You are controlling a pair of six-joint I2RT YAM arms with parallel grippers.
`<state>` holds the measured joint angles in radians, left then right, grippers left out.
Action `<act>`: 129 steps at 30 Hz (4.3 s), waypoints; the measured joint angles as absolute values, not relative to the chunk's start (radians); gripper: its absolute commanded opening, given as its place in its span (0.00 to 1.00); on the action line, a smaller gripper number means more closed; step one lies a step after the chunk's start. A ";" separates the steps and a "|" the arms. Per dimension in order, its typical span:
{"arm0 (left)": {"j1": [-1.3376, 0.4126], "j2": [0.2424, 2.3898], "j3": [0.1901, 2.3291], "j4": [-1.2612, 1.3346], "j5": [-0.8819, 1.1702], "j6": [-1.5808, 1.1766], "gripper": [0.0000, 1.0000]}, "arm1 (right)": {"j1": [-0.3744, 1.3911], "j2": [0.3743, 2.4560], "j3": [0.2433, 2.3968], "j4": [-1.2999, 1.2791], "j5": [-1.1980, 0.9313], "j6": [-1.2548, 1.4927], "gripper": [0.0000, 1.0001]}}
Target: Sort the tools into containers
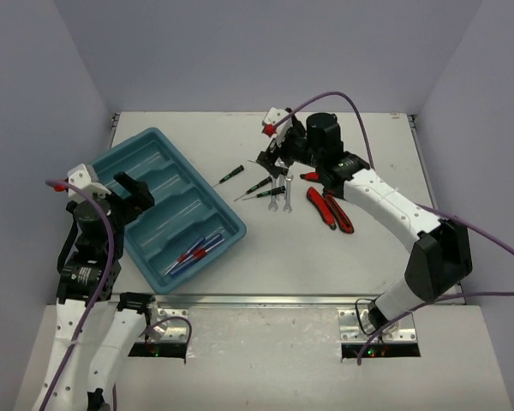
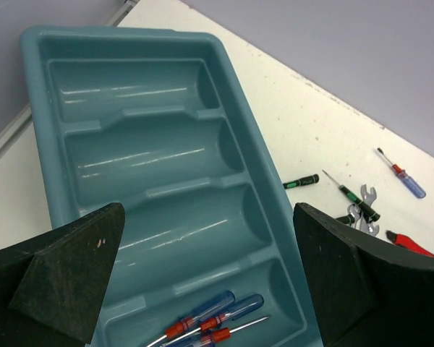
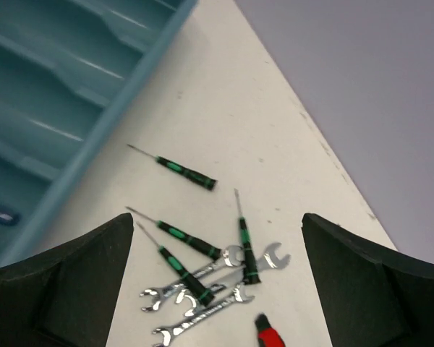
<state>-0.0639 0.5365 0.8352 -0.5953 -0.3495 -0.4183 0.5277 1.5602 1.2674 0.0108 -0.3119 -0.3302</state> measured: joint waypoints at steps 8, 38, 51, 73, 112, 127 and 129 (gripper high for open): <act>-0.064 0.616 0.835 -0.595 -0.336 -0.409 1.00 | 0.319 1.709 1.264 0.134 -0.179 -0.310 0.99; -0.104 0.698 0.826 -0.565 -0.160 -0.367 1.00 | 0.063 2.526 2.140 -0.313 -0.390 -0.470 0.93; -0.104 0.703 0.823 -0.564 -0.155 -0.367 1.00 | 0.041 2.614 2.141 -0.286 -0.551 -0.551 0.18; -0.096 0.657 0.822 -0.558 -0.173 -0.368 1.00 | 0.126 2.064 1.549 0.057 -0.739 -0.351 0.00; -0.051 0.502 0.831 -0.583 -0.359 -0.421 1.00 | 0.924 2.026 1.532 -0.377 -0.751 -0.879 0.95; -0.051 0.551 0.822 -0.561 -0.271 -0.400 1.00 | 0.854 1.502 1.109 0.013 0.070 -0.079 0.99; -0.051 0.583 0.821 -0.558 -0.245 -0.394 1.00 | 0.797 1.404 1.038 0.009 0.141 0.043 0.99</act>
